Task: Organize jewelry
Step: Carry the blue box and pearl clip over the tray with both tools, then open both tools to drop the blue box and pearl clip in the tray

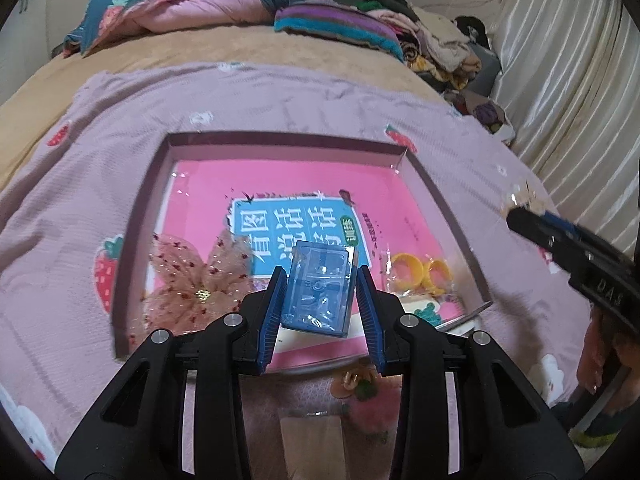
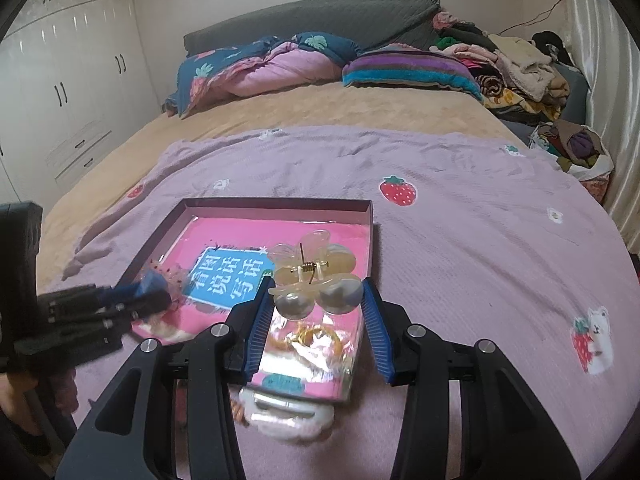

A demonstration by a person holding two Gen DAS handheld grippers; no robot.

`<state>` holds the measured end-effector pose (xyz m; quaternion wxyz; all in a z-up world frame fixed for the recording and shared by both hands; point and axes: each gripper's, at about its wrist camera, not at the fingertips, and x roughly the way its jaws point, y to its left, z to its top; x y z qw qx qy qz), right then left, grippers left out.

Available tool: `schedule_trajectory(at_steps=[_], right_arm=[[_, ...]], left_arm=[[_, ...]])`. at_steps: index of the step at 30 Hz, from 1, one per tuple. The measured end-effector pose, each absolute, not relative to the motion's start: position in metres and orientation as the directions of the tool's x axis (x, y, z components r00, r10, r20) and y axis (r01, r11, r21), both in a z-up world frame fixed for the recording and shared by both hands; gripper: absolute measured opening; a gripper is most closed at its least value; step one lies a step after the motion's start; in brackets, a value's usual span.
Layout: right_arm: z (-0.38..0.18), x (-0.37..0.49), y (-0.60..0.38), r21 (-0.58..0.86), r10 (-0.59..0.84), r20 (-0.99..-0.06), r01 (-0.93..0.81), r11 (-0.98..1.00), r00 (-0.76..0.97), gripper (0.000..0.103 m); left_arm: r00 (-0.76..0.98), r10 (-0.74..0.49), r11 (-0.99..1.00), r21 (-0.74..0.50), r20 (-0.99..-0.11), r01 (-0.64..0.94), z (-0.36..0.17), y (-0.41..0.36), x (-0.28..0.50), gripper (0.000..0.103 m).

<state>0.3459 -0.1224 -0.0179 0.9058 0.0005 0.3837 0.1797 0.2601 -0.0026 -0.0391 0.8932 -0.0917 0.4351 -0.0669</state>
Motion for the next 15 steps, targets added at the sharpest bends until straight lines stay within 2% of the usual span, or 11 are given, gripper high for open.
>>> schedule_trajectory(at_steps=[15], right_arm=[[-0.057,0.402,-0.102,0.16,0.326,-0.759,-0.323,0.933,0.564,0.043]], left_arm=[[0.545,-0.192,0.976,-0.215,-0.816,0.021,-0.08,-0.008,0.277,0.028]])
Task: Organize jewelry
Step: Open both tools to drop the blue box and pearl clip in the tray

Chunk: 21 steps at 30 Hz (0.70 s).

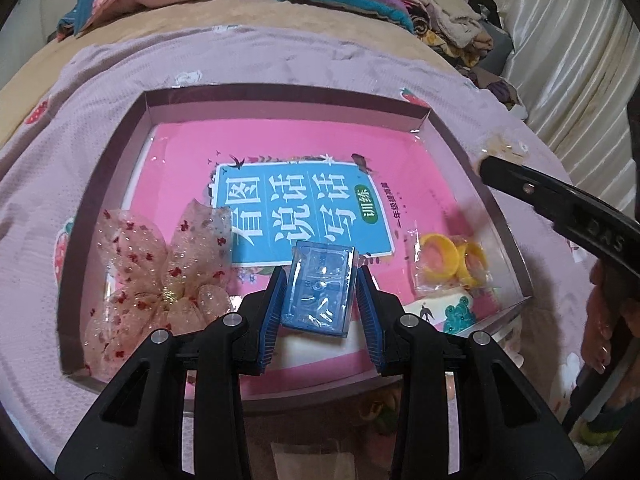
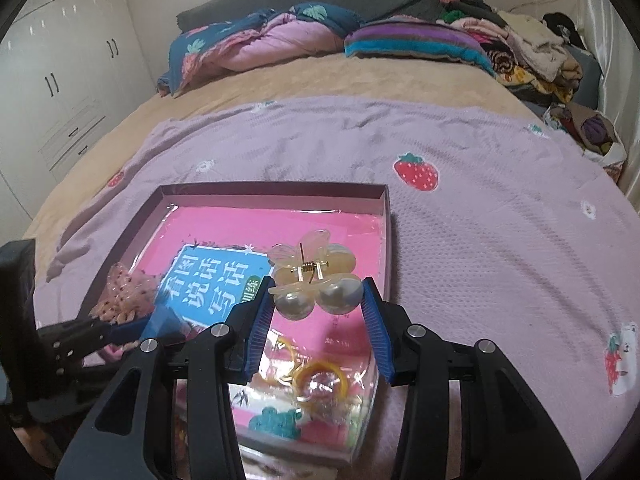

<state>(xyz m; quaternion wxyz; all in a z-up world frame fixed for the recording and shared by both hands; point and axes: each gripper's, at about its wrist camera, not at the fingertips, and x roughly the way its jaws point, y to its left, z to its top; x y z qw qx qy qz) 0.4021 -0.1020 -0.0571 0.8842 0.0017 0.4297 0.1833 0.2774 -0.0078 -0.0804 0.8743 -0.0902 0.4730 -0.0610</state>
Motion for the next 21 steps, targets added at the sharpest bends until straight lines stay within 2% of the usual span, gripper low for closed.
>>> schedule_trajectory(at_steps=[9,11,18,21], right_arm=[[-0.082,0.407,-0.102,0.163,0.327,-0.78,-0.331,0.929,0.533,0.043],[-0.085,0.406,-0.099,0.15,0.322,-0.79,-0.344,0.927,0.522,0.043],[-0.083,0.403,-0.102,0.18,0.346,-0.787,-0.345,0.921,0.51,0.044],[-0.081,0.403,-0.106,0.196,0.351,-0.785,-0.333,0.922,0.511,0.048]], left_arm=[[0.525,-0.176,0.981,-0.196,-0.833,0.018,-0.081,-0.008,0.275,0.028],[0.529,-0.177,0.98,-0.2,-0.83,0.014,-0.078,-0.008,0.273,0.035],[0.537,-0.156,0.981,-0.195,-0.829,-0.015,-0.069,-0.007,0.264,0.036],[0.547,-0.14,0.982,-0.186,-0.826,-0.028,-0.062,-0.007,0.26,0.042]])
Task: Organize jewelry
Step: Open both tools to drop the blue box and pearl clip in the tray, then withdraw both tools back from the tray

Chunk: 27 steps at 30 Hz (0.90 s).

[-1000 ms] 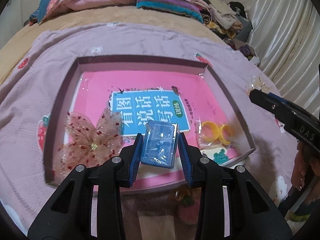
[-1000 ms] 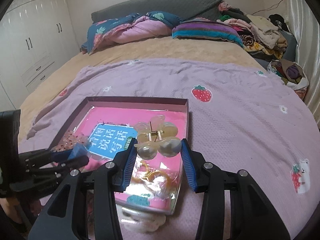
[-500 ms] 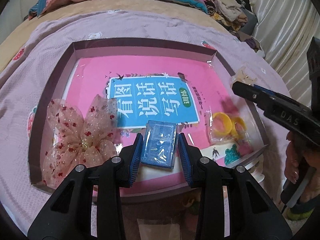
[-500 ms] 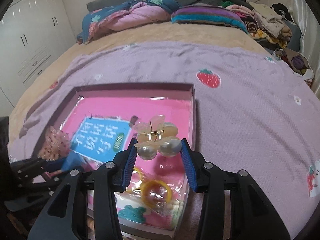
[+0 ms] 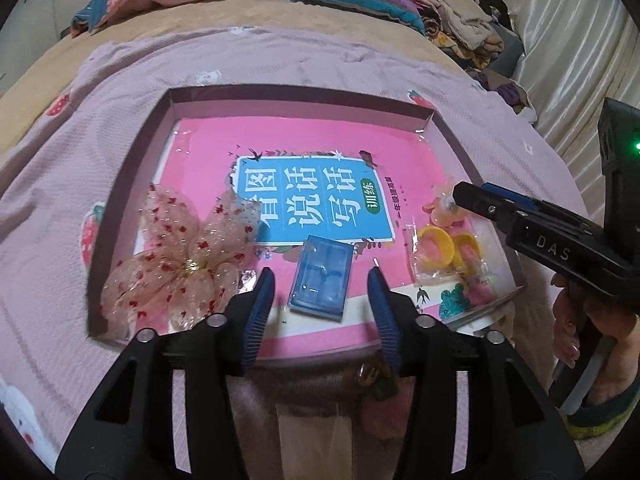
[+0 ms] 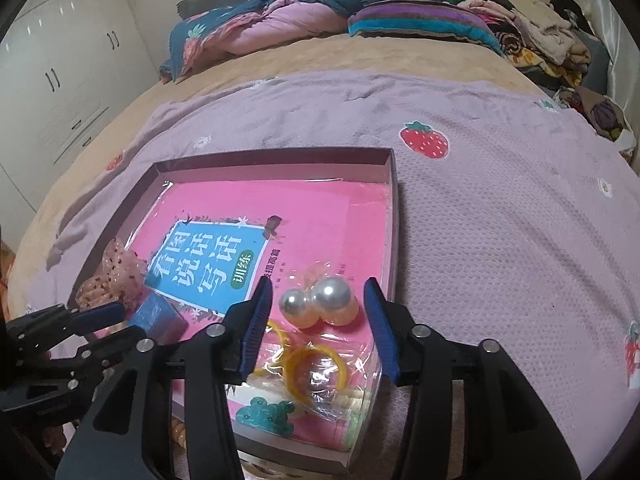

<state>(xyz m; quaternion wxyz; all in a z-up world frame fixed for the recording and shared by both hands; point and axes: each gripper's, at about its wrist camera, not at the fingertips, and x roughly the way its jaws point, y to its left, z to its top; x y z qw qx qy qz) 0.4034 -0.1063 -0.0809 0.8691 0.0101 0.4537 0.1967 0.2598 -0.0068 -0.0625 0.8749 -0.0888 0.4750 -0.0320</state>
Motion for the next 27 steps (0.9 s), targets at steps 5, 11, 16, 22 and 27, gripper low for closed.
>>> schedule_trajectory(at_steps=[5,11,16,22,27], right_arm=[[-0.07,0.399,-0.111,0.195,0.353,-0.767,-0.329,0.924,0.536,0.069],[-0.048,0.392,-0.122,0.191,0.338,-0.727,-0.297,0.936,0.598,0.087],[-0.029,0.383,-0.138,0.208,0.332,-0.697,-0.264,0.942,0.636,0.09],[-0.005,0.361,-0.139,0.149,0.308,-0.661,-0.283,0.948,0.684,0.091],[0.018,0.335,-0.136,0.095,0.3,-0.614,-0.309,0.946,0.73,0.092]], left_arm=[[0.559,-0.127,0.982,-0.184,-0.819,-0.046,-0.052,-0.007,0.254,0.044],[0.58,-0.11,0.978,-0.191,-0.807,-0.081,-0.039,-0.006,0.245,0.056],[0.606,-0.085,0.98,-0.175,-0.791,-0.09,-0.021,-0.01,0.234,0.067],[0.646,-0.069,0.98,-0.174,-0.761,-0.099,0.003,-0.013,0.218,0.084],[0.675,-0.063,0.978,-0.179,-0.735,-0.104,0.019,-0.014,0.205,0.088]])
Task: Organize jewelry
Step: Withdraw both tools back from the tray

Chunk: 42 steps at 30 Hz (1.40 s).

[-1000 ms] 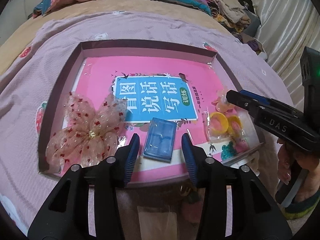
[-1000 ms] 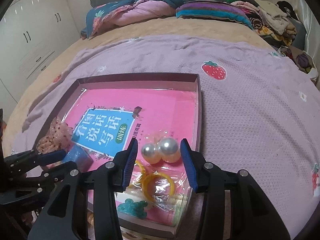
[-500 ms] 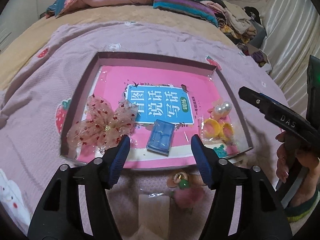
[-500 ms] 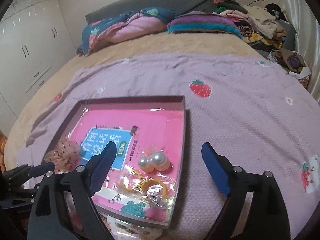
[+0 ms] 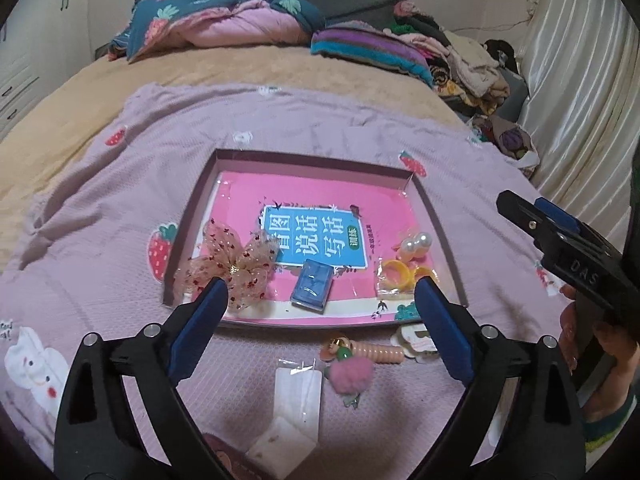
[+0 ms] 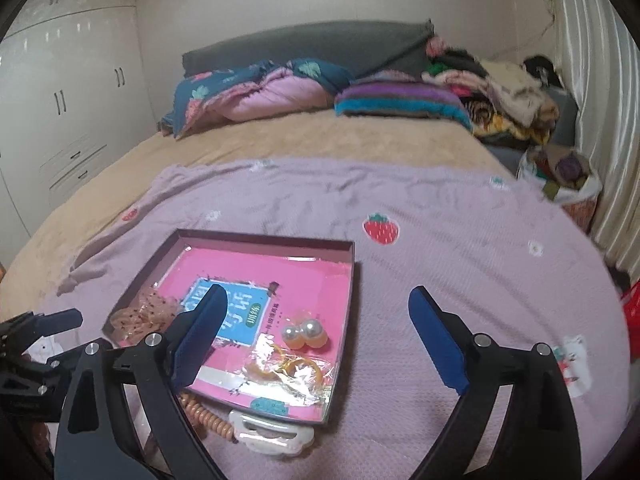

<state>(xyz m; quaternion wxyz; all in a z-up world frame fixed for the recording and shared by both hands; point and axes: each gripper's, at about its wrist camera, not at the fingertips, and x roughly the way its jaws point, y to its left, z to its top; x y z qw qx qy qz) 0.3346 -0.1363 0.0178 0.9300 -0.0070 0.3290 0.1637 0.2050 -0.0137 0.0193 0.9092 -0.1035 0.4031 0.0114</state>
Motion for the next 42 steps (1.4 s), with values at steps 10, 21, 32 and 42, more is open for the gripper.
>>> schedule_trajectory(at_steps=[10,21,32,42], right_arm=[[0.057,0.289,-0.147,0.099,0.325,-0.544,-0.325,0.941,0.774,0.097],[0.066,0.25,-0.151,0.116,0.339,-0.55,-0.332,0.936,0.763,0.097],[0.062,0.224,-0.143,0.117,0.347,-0.572,-0.345,0.931,0.743,0.097],[0.051,0.207,-0.119,0.106,0.363,-0.601,-0.378,0.92,0.713,0.097]], left_arm=[[0.728,-0.07,0.971,-0.212,-0.682,-0.105,0.044,-0.005,0.176,0.091],[0.781,-0.085,0.957,-0.269,-0.619,-0.109,0.065,0.012,0.149,0.093],[0.782,-0.092,0.949,-0.292,-0.616,-0.118,0.056,0.033,0.128,0.093],[0.777,-0.089,0.947,-0.294,-0.623,-0.127,0.045,0.052,0.107,0.093]])
